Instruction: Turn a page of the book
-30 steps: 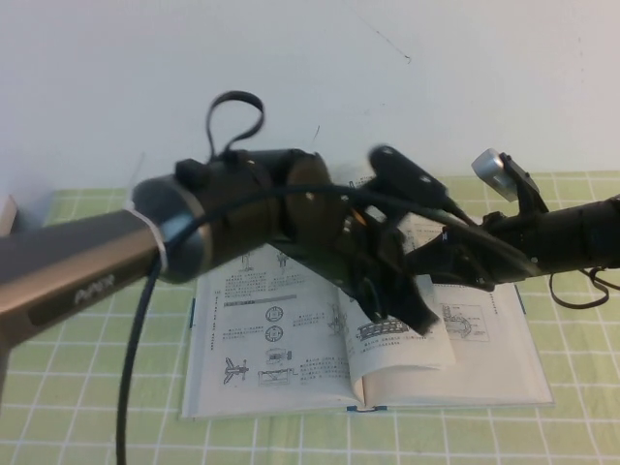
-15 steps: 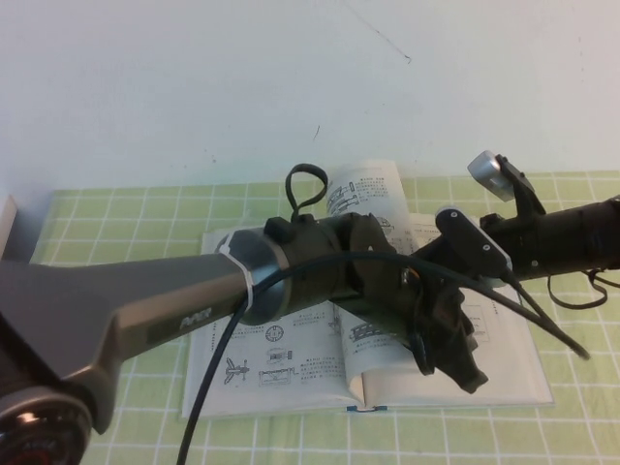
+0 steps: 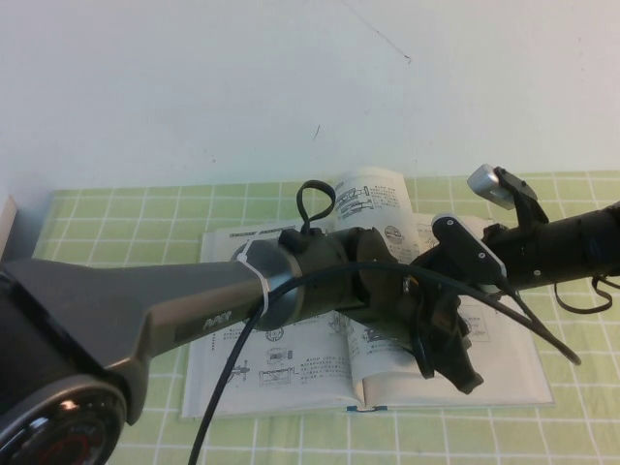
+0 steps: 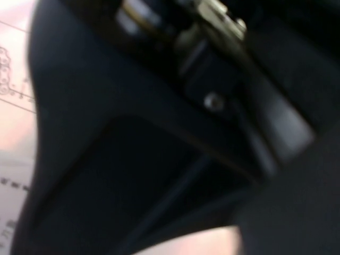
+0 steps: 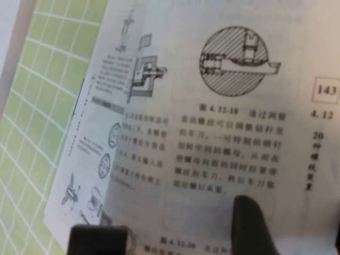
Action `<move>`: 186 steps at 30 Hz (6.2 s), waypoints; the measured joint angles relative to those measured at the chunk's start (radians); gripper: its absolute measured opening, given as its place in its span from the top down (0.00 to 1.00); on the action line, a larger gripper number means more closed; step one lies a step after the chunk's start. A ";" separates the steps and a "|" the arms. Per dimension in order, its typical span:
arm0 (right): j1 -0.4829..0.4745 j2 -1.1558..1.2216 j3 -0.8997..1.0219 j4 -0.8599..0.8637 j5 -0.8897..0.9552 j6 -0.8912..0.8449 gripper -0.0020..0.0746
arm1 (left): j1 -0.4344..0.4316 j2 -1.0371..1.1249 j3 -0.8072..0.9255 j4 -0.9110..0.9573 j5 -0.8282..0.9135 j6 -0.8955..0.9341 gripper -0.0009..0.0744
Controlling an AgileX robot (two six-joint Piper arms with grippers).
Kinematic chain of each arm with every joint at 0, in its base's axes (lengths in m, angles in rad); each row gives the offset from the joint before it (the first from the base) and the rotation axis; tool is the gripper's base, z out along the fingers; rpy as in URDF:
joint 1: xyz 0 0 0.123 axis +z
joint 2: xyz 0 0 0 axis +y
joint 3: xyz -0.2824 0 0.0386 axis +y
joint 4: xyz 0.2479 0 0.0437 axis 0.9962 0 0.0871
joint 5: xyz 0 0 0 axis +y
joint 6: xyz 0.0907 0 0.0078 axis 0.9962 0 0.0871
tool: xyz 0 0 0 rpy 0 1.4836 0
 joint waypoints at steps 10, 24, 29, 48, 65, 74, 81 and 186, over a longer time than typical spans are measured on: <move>0.000 0.001 0.002 0.000 0.011 -0.020 0.54 | -0.018 -0.035 0.000 0.180 0.082 -0.135 0.99; 0.002 -0.001 0.001 0.041 0.047 -0.022 0.55 | -0.245 -0.114 0.015 0.886 0.167 -0.663 0.99; 0.002 -0.001 0.001 0.041 0.047 -0.027 0.55 | -0.280 -0.110 0.051 0.994 0.107 -0.694 0.99; 0.002 -0.001 -0.001 0.041 0.077 -0.033 0.55 | -0.263 0.001 0.060 1.301 0.015 -0.886 0.99; -0.010 -0.001 -0.001 0.041 0.082 -0.080 0.52 | -0.243 0.000 0.058 1.270 0.013 -0.901 0.99; -0.113 -0.001 -0.005 0.036 0.176 -0.080 0.41 | -0.241 0.000 0.058 1.257 0.011 -0.903 0.99; -0.159 -0.001 -0.010 0.016 0.224 -0.083 0.41 | -0.241 0.000 0.058 1.256 0.011 -0.905 0.99; -0.168 -0.946 0.485 0.256 -0.274 -0.593 0.98 | 0.124 -0.965 0.611 1.290 -0.186 -1.417 0.99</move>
